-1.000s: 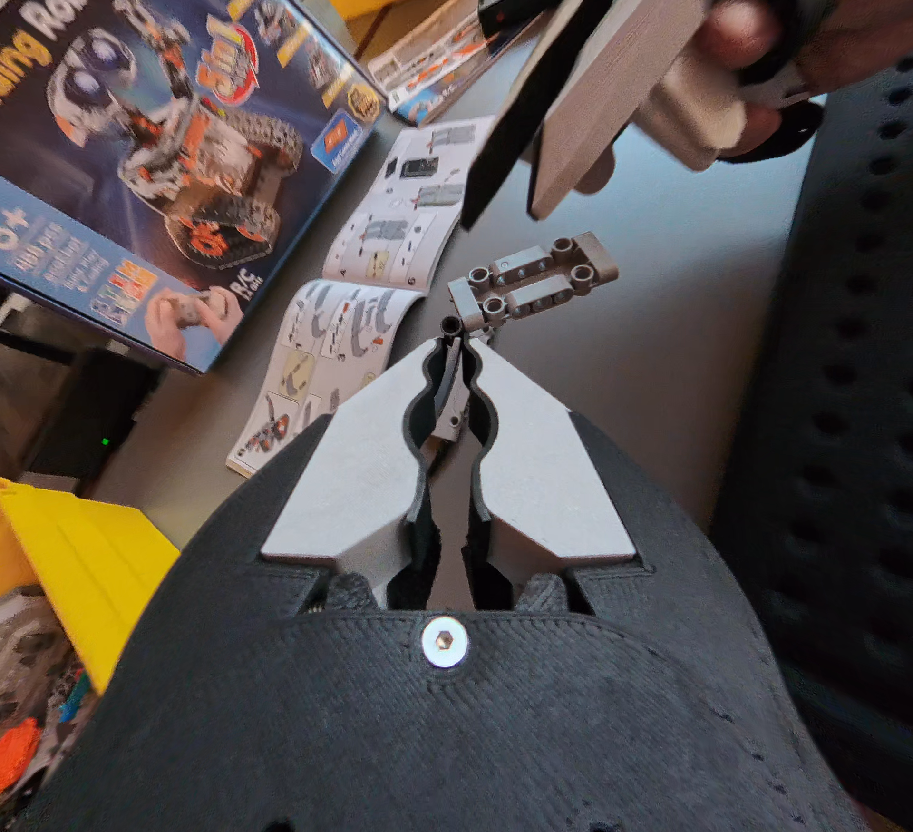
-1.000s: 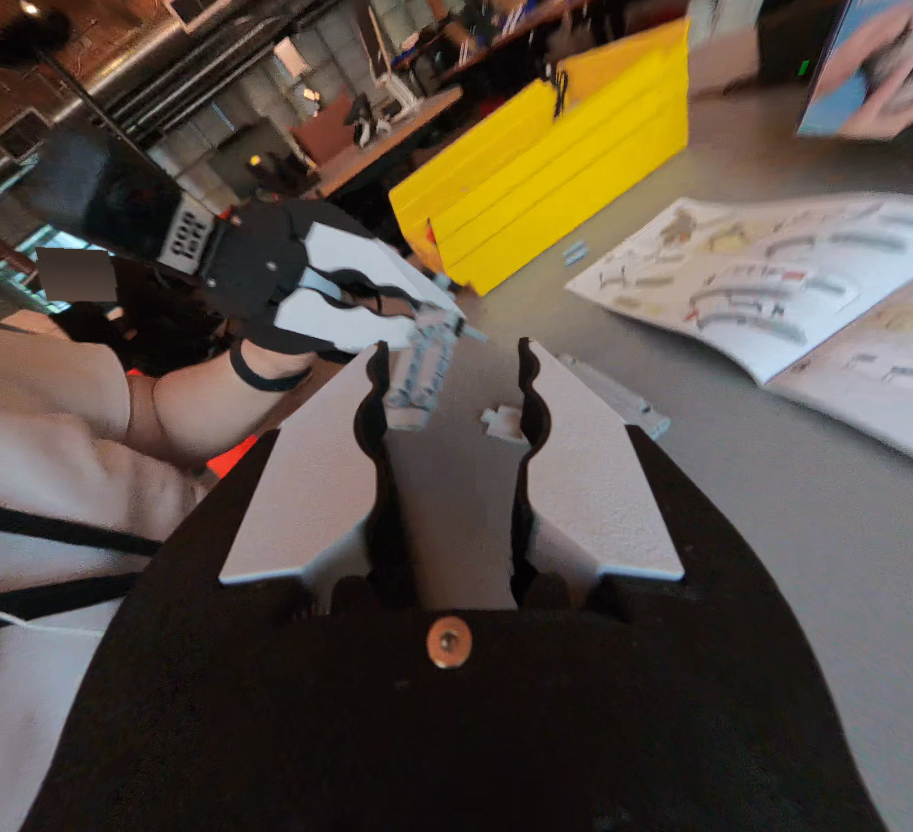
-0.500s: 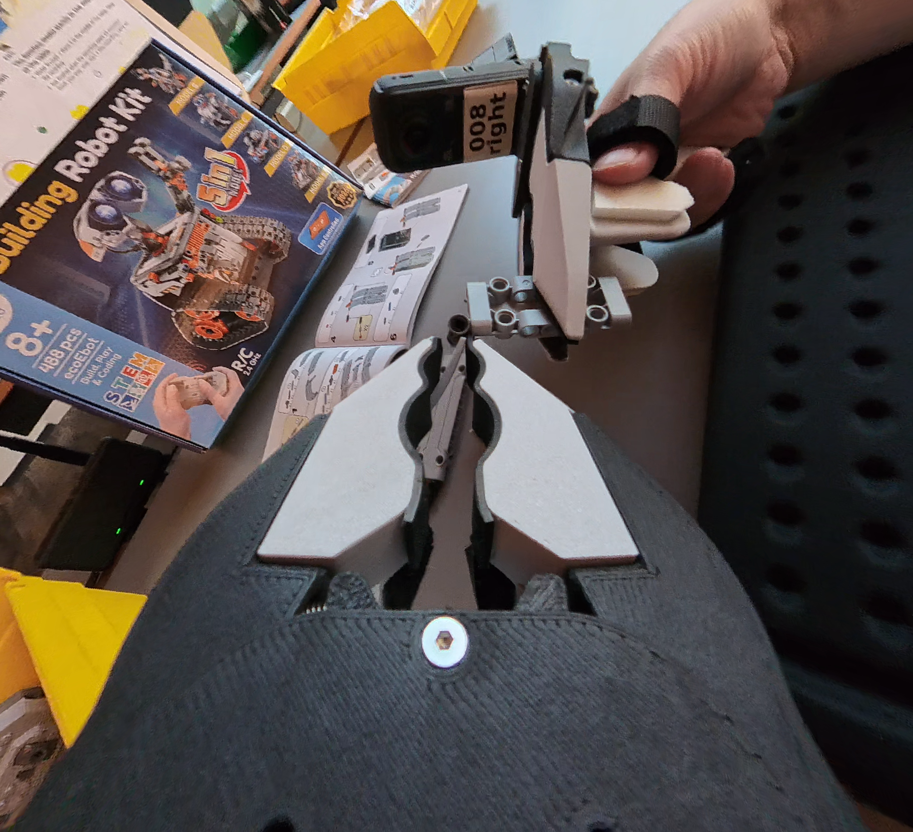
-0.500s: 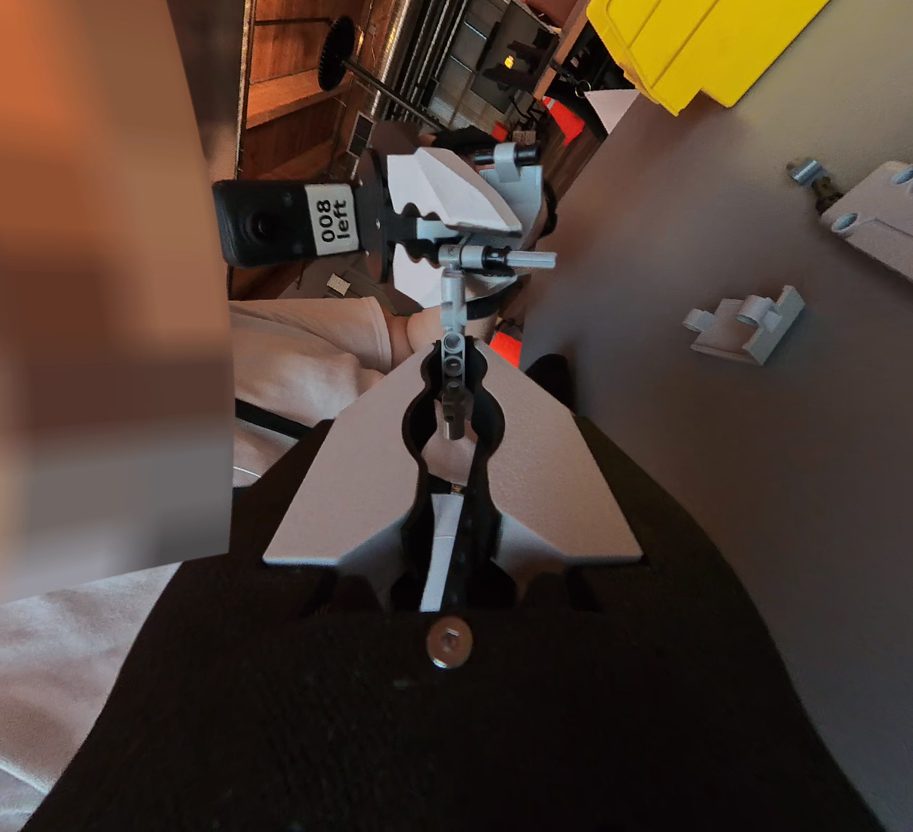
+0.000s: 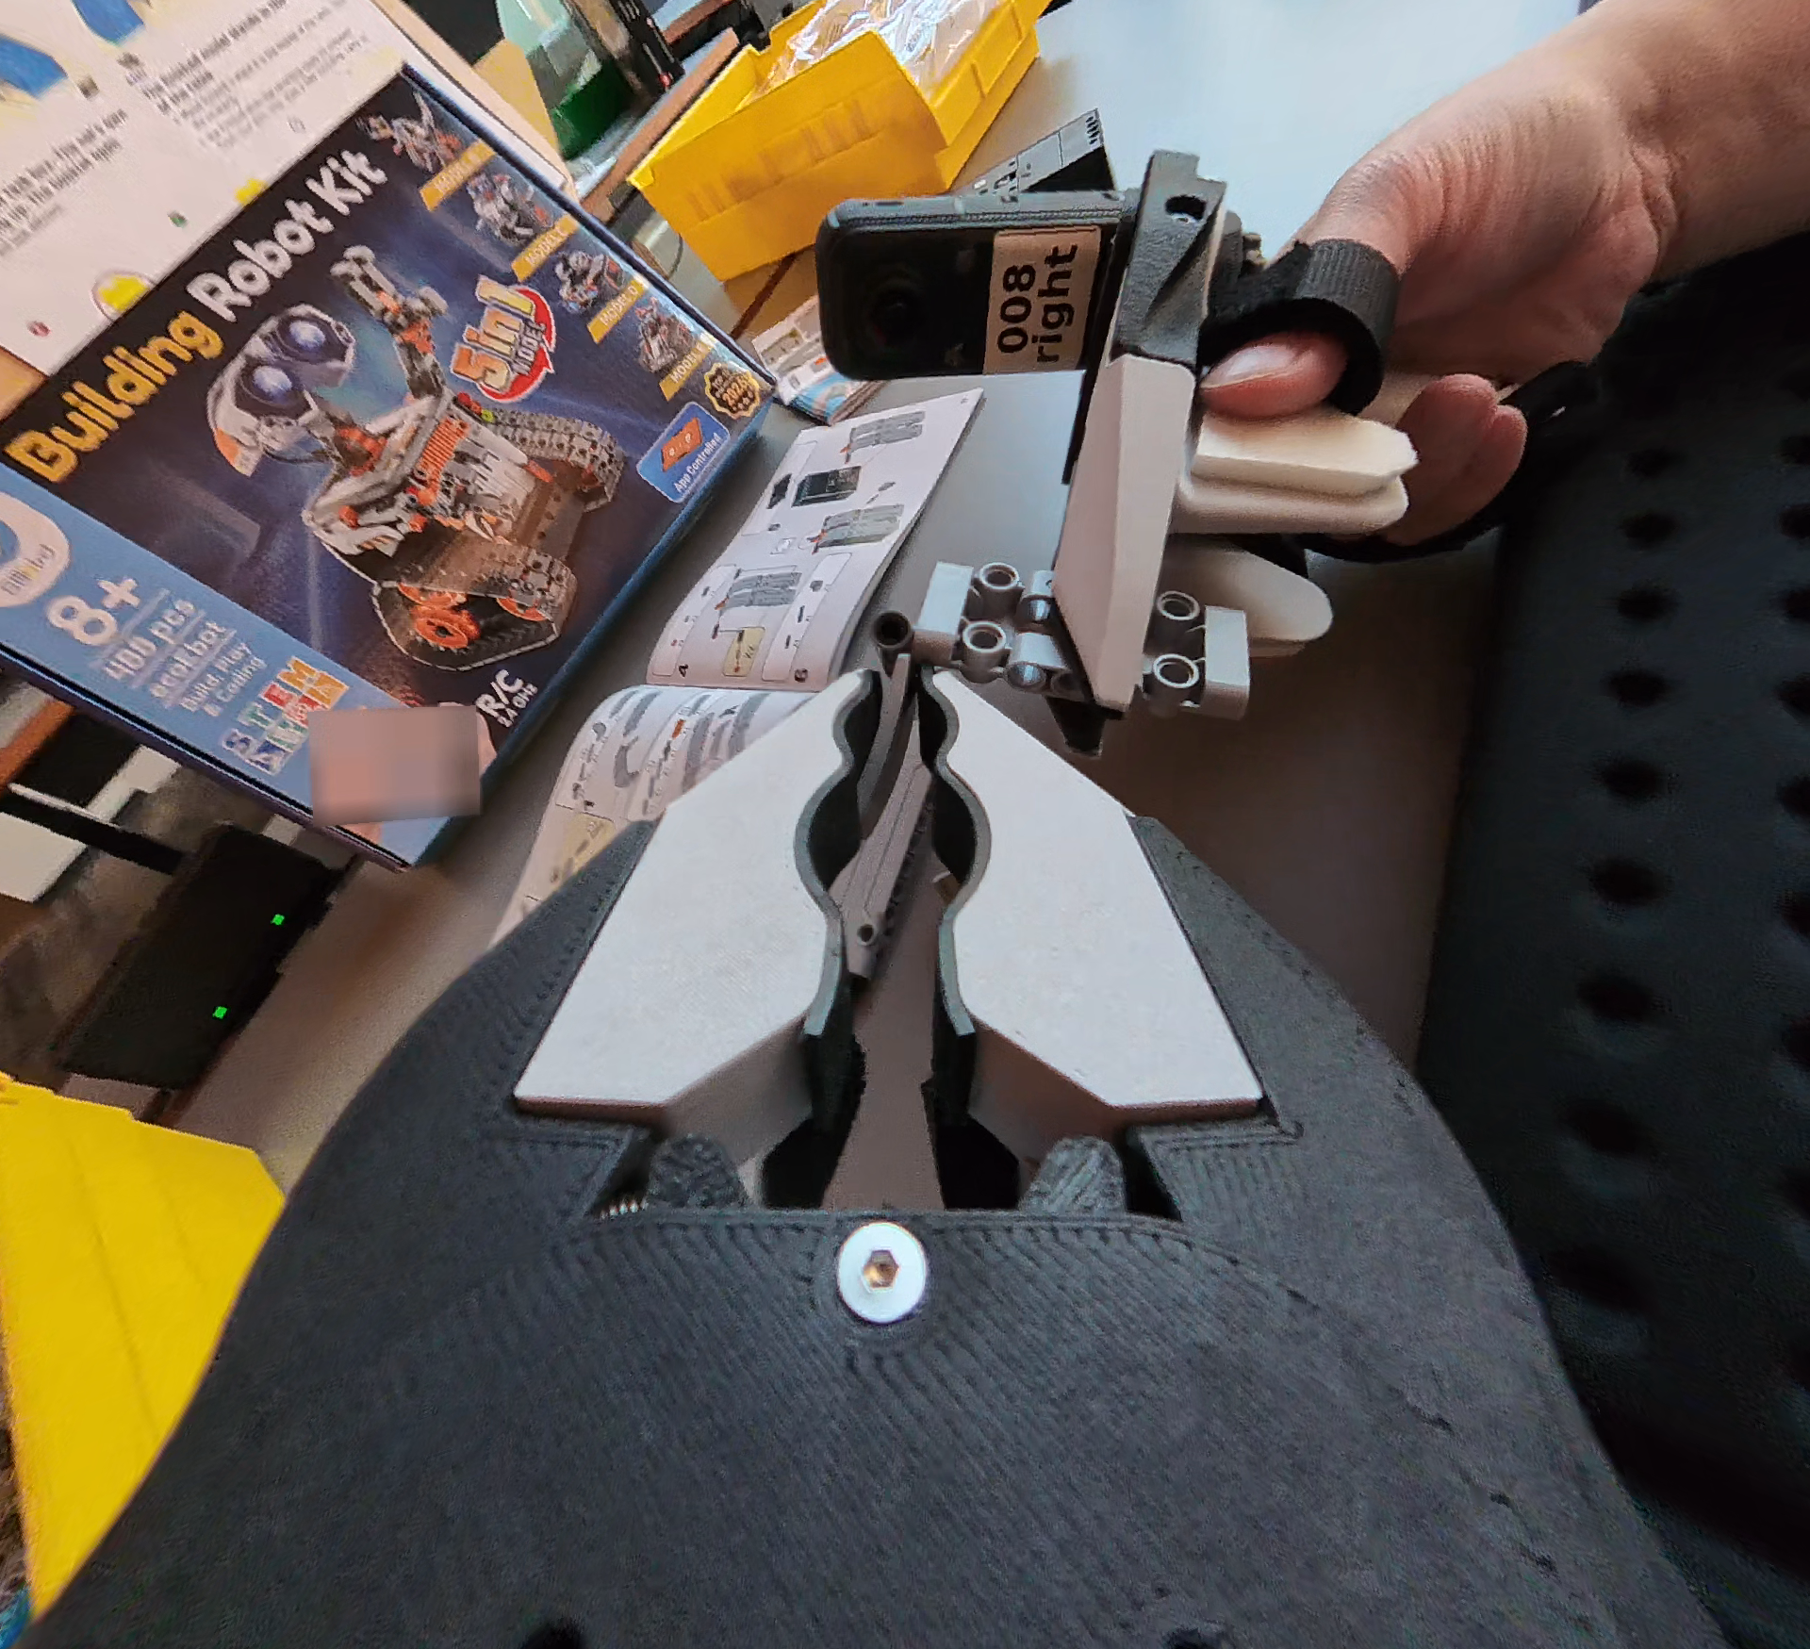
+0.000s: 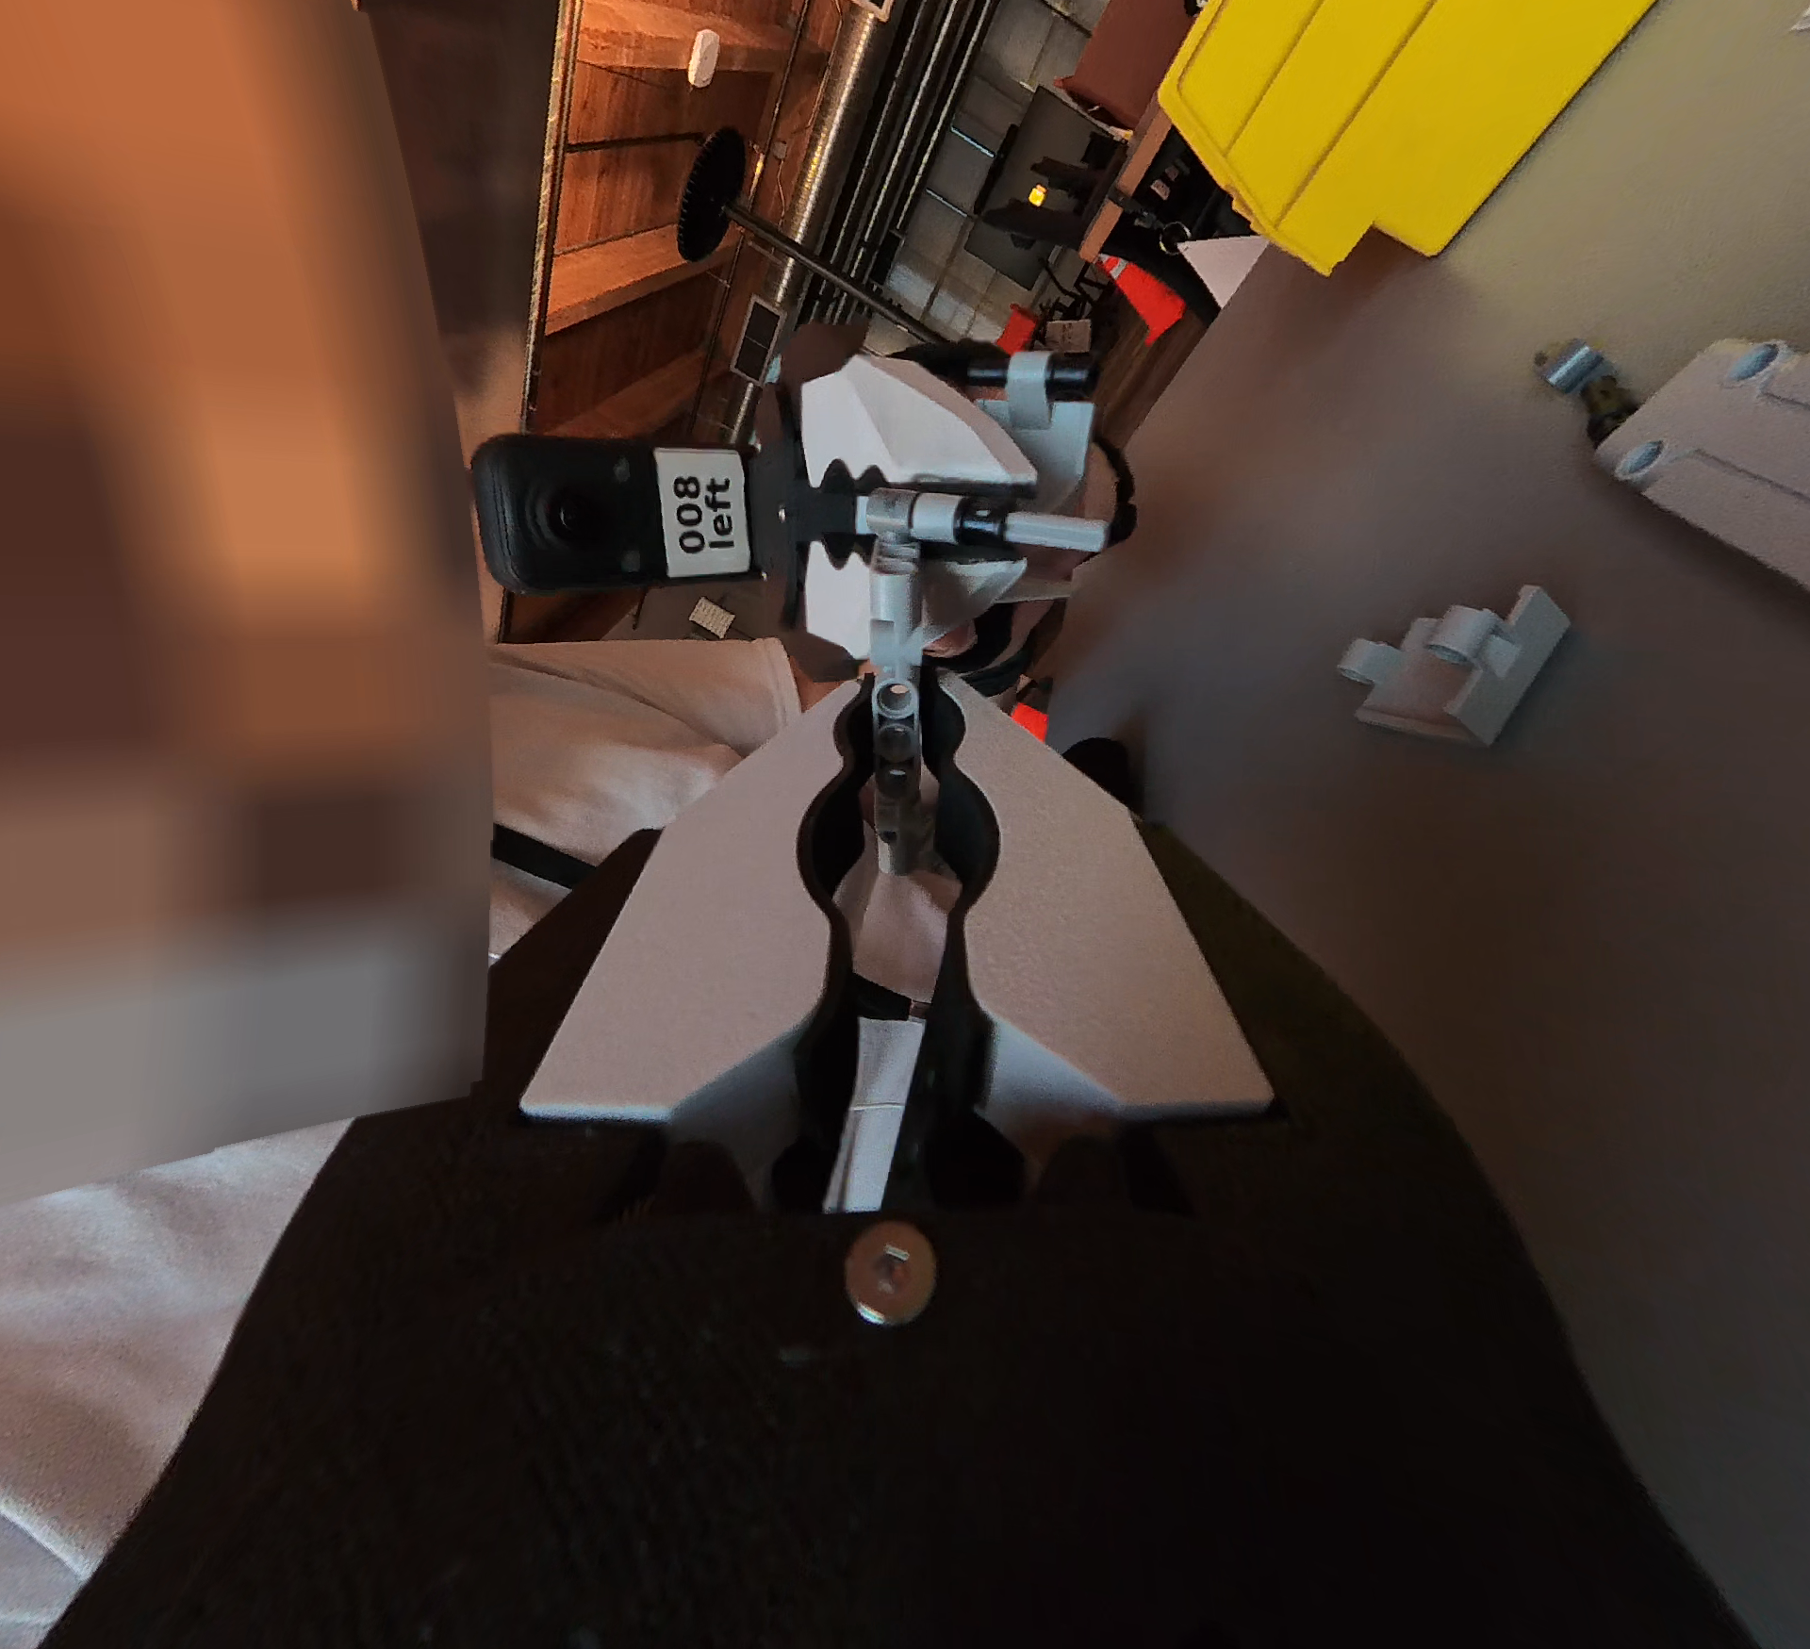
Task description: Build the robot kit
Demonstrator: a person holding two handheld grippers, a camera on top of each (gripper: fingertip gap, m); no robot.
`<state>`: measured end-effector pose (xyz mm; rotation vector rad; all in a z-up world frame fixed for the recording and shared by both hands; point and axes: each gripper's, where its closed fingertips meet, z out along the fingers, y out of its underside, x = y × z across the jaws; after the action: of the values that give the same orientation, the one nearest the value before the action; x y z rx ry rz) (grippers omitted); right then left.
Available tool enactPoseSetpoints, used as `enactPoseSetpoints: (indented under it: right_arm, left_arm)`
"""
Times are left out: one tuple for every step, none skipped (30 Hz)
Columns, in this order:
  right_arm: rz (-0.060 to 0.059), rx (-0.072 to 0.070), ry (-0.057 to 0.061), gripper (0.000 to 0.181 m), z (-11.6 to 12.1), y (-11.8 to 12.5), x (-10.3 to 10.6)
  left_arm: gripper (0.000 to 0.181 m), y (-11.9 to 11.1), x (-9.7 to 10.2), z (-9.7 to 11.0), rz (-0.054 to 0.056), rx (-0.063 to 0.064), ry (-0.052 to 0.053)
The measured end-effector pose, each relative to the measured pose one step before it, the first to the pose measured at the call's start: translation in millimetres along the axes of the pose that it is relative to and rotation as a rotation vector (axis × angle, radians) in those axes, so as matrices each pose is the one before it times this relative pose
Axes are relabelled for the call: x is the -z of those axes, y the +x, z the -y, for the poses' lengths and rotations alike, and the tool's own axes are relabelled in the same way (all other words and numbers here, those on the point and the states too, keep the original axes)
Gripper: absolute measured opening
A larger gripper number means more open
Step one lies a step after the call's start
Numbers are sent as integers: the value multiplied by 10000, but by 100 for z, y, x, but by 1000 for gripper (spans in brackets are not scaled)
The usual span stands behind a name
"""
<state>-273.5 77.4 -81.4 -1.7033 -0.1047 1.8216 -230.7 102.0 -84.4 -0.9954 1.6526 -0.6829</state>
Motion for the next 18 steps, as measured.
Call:
enactPoseSetpoints:
  right_arm:
    - [115,22,27,6,34,-159,-16]
    - [41,52,1,10,0,-84,-96]
    - [-210,68,-84,12,-111,287,-57]
    - [-47,95,21,7,38,31,-1]
    - [-69,-6,54,6,102,15,22]
    - [-143,19,37,6,102,132,80]
    - [-172,18,-10,7,9,260,119]
    - [-81,-52,37,6,35,207,132]
    - [14,-120,177,6,178,95,84]
    - [28,-88,170,7,173,47,52]
    - [-25,22,163,6,196,62,80]
    - [-50,87,107,7,148,24,84]
    - [-67,121,154,7,205,18,65]
    - [-78,97,121,7,144,72,46]
    - [-42,41,157,7,187,45,30]
    - [-43,28,142,7,171,52,38]
    - [-105,47,90,7,107,174,44]
    - [-127,18,81,7,78,223,43]
  left_arm:
    - [4,157,15,183,-12,-242,58]
    - [4,483,-59,125,-265,-97,-17]
    - [3,370,-125,-50,-229,68,-134]
    - [3,-17,-87,-105,-26,82,-111]
    - [3,-165,-34,7,60,91,27]
    - [3,-124,-44,-13,76,194,30]
    - [2,-7,-126,-178,31,213,-72]
    - [2,15,-132,-253,14,188,-109]
    - [2,-100,-100,-180,88,206,-88]
    - [2,-133,-88,-51,118,263,-42]
    - [2,-139,-89,-52,95,234,-60]
    - [2,-117,-86,16,42,179,-17]
    - [2,-155,-59,51,56,198,33]
    - [2,-129,-74,1,22,171,2]
    - [2,-137,-72,1,9,173,9]
    - [2,-143,-62,16,21,214,56]
    - [3,-108,-110,-66,11,166,7]
    - [3,-83,-144,-176,9,104,-53]
